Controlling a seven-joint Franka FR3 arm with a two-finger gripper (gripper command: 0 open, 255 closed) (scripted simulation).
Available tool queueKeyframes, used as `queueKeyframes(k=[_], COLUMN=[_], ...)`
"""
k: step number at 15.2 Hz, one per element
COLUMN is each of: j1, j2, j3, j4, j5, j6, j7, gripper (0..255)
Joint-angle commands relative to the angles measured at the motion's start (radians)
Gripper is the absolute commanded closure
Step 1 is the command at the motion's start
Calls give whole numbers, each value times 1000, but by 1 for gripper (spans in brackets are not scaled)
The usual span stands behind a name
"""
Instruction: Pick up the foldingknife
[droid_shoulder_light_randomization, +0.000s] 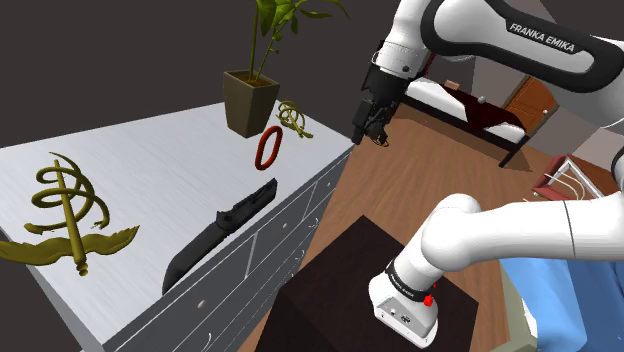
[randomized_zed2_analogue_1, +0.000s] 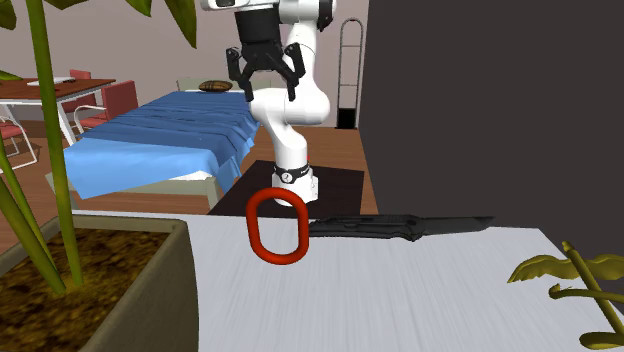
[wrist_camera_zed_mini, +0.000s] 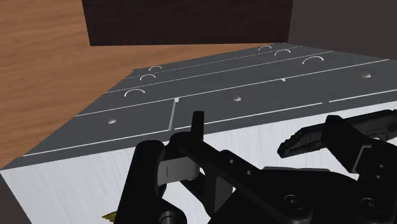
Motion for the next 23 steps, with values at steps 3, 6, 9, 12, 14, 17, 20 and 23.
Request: queueKeyframes(k=[3,6,9,12,14,17,20,23], j1=[-5,-11,-19,-32,-46,-79,-130,-201], j2=[-19,-31,-20,14,50,118,205,308], j3=[59,152,250,351,420,526,639,761], j4=[-36,-75,-96,-98,-90,-63,-19,39], j5=[42,108,173,231,263,298,313,299], j6=[28,74,128,189,233,302,373,444], j7=[101,251,401,550,649,798,949,1109], gripper=[0,0,0,0,0,0,0,0])
